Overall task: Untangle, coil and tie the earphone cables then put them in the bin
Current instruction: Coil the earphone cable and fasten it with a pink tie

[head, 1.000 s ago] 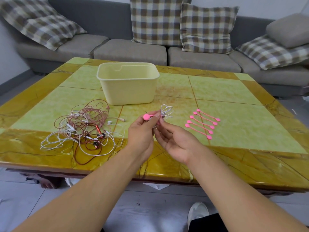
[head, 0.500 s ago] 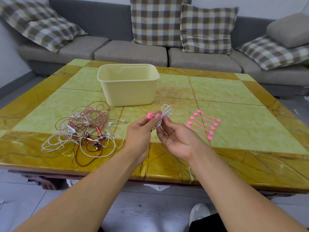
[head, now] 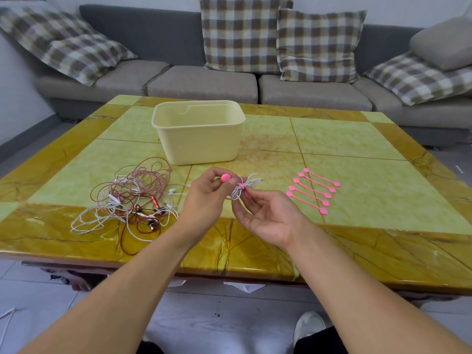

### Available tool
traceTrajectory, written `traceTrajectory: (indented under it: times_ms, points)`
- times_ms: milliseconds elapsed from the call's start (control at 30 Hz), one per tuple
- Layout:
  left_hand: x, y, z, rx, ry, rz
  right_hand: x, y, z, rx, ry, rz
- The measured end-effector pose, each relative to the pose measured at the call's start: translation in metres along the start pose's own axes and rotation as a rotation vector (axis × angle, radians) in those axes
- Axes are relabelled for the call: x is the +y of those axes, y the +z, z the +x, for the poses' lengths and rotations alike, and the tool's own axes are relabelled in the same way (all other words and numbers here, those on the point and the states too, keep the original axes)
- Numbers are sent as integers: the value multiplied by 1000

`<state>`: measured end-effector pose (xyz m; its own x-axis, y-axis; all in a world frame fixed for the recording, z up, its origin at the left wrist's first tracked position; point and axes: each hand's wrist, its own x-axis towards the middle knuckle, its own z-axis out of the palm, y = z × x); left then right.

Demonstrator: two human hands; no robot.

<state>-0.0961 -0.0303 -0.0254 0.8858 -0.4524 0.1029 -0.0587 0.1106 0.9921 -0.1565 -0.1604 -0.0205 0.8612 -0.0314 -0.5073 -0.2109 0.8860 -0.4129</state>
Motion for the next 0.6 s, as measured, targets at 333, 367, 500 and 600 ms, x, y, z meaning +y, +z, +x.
traceTrajectory:
  times_ms: [333, 367, 500, 600]
  points:
    - [9, -34, 0, -228, -37, 153, 48, -2, 15, -167, -5, 139]
    - [9, -34, 0, -209, -18, 150, 47, -1, 17, -182, -33, 143]
    - [13, -32, -2, -128, 33, 78, 44, 5, 22, -242, -123, 151]
    - [18, -30, -3, -116, 30, 24, 40, 8, 25, -272, -190, 149]
